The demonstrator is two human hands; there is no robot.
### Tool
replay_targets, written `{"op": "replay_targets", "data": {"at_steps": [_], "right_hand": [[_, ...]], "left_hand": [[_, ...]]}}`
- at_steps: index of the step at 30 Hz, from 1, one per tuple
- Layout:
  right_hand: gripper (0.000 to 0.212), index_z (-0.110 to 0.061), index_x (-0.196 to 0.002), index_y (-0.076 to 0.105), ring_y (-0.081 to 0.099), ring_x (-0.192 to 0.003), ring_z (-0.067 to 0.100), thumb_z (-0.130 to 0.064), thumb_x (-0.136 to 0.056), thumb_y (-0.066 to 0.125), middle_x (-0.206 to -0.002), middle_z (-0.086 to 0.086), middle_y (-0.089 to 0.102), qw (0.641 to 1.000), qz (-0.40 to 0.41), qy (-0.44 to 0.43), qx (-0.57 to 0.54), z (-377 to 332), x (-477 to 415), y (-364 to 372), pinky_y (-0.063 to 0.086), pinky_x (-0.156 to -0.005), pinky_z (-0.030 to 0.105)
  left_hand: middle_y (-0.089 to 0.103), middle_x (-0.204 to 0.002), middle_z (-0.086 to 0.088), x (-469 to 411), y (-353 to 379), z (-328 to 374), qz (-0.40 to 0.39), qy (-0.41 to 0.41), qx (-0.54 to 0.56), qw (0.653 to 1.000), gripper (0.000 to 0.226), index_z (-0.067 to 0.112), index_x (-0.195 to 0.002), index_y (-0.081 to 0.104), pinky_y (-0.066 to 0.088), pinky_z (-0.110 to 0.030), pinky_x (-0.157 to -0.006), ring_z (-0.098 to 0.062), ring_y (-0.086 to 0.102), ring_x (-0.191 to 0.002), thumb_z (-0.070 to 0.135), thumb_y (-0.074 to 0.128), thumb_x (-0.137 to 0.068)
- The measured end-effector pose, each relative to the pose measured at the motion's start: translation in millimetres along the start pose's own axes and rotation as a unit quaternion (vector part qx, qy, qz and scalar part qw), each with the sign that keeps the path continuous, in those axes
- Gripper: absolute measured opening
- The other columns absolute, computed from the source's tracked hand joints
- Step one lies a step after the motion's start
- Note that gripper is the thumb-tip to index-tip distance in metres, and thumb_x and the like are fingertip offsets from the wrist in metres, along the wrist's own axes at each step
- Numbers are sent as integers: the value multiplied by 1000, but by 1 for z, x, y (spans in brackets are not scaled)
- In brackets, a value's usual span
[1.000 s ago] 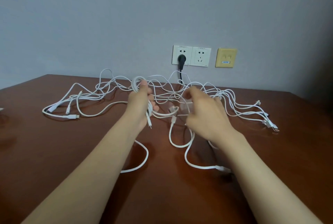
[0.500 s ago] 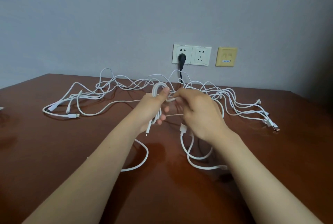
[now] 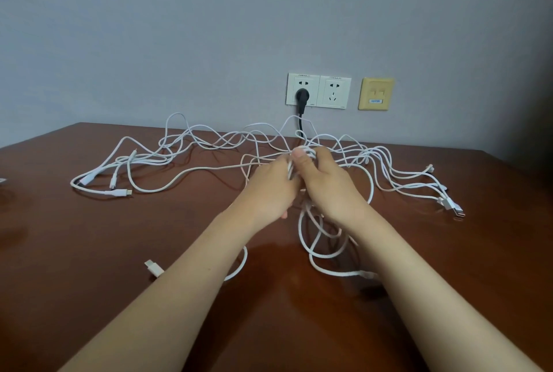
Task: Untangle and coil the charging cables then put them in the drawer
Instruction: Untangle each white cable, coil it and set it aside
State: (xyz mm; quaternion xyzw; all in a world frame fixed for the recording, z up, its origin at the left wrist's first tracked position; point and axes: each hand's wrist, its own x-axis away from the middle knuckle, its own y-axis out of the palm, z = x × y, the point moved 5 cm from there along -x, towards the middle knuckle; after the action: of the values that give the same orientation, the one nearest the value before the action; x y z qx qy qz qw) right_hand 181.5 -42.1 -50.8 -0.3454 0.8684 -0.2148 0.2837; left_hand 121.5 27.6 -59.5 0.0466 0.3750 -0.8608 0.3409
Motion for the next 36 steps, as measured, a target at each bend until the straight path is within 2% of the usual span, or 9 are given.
{"op": "replay_targets", "data": {"at_steps": [2,8,13,17,22,25,31,34,36], "right_hand": [[39,-14,-97,40,60,-93,32,-53,-94,33,-86,10,64,1000,18,-6,10,0,0,-2,44,-77,37],[36,-13,-70,36,47,-62,22,-38,-92,50,-54,1,46,990,102,-84,39,-6,4,-16,32,-58,30],[35,-3,-78,50,50,-73,30,-32,-96,42,-63,5,50,987,72,-106,99,-1,1,-14,23,-60,33],[43,-18,-55,38,45,-71,30,-32,-96,39,-58,3,44,985,81,-85,129,2,-2,-20,28,-62,33],[48,-18,-51,33,41,-71,30,-33,-97,36,-57,4,41,978,132,-47,157,3,-2,-30,23,-59,32],[47,-16,-54,35,42,-73,33,-34,-97,35,-60,6,44,972,165,-43,163,3,-1,-34,24,-61,32],[34,-19,-69,48,53,-84,40,-35,-96,36,-81,18,63,954,204,-43,215,3,2,-37,28,-63,33],[41,-15,-65,39,49,-78,35,-40,-97,37,-70,9,57,964,176,-19,197,10,-2,-33,27,-63,32],[42,-16,-66,41,48,-63,29,-47,-95,40,-57,0,48,990,120,-4,78,18,-7,-27,33,-60,32]], "left_hand": [[49,-55,5,2,0,4,-5,25,-19,999,3,19,-91,42,40,-22,-42,-17,49,-35,17,41,-91],[48,-47,4,2,7,8,-51,32,8,998,22,14,-108,46,32,-14,-35,-8,43,-28,10,41,-87],[49,-45,4,6,17,6,-115,37,9,993,46,19,-125,41,30,-12,-34,-9,42,-27,12,57,-83],[48,-44,3,9,24,9,-154,26,71,985,52,18,-116,41,31,-14,-34,-8,42,-31,20,74,-75],[54,-60,-2,14,22,11,-263,-22,280,923,23,12,-93,45,42,-19,-42,-8,52,-44,12,64,-81],[60,-64,-2,17,17,8,-309,-82,353,879,18,5,-98,47,50,-24,-52,-13,59,-54,22,42,-95],[49,-63,-3,23,24,7,-295,-139,319,890,23,1,-98,46,42,-19,-42,-7,45,-43,19,31,-102],[44,-65,-4,17,27,4,-221,-123,230,940,28,10,-80,45,32,-14,-38,-6,38,-40,15,30,-103],[44,-65,-3,13,26,1,-175,-118,181,960,29,13,-75,44,28,-13,-37,-9,35,-45,13,31,-101]]}}
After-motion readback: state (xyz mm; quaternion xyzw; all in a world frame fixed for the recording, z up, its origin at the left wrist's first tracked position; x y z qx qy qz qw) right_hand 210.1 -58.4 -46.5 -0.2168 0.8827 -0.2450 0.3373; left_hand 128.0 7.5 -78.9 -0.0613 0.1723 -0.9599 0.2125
